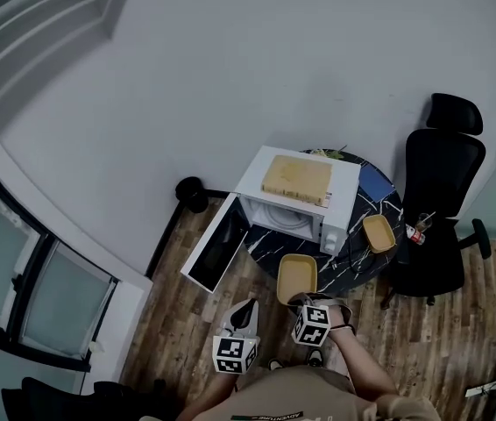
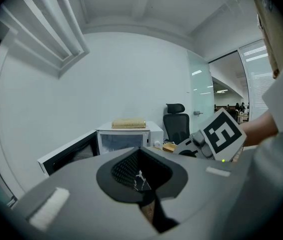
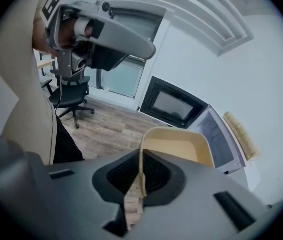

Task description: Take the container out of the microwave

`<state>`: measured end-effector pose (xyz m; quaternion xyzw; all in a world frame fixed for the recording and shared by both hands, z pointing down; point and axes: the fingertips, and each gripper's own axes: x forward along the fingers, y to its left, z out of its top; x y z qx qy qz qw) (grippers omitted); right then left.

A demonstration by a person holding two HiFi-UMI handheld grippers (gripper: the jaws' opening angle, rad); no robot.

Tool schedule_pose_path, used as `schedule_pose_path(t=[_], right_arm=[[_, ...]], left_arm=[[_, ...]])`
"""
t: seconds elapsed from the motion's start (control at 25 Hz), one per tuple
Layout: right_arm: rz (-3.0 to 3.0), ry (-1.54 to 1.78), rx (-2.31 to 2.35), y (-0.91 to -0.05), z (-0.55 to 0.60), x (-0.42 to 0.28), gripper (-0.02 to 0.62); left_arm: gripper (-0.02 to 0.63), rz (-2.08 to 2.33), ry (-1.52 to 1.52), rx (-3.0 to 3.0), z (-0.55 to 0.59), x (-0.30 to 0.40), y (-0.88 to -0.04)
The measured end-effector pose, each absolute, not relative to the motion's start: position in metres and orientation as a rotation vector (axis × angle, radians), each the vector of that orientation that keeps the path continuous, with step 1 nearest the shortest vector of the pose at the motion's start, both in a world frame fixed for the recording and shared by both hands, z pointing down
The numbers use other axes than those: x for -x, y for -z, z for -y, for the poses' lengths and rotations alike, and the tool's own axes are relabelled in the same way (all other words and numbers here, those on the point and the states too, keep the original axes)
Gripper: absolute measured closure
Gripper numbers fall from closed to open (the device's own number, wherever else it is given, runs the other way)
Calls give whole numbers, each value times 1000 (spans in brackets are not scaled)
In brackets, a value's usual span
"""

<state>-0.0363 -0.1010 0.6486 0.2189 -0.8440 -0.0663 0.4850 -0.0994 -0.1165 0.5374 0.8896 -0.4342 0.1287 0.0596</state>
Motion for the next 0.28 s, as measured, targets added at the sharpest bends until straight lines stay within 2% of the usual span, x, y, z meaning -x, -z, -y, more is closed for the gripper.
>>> schedule_pose_path(t=[0.28], right_arm=[[2049, 172, -530, -648, 103, 39, 586]], left_arm=[[601, 1314, -388, -2687, 115, 103, -542]])
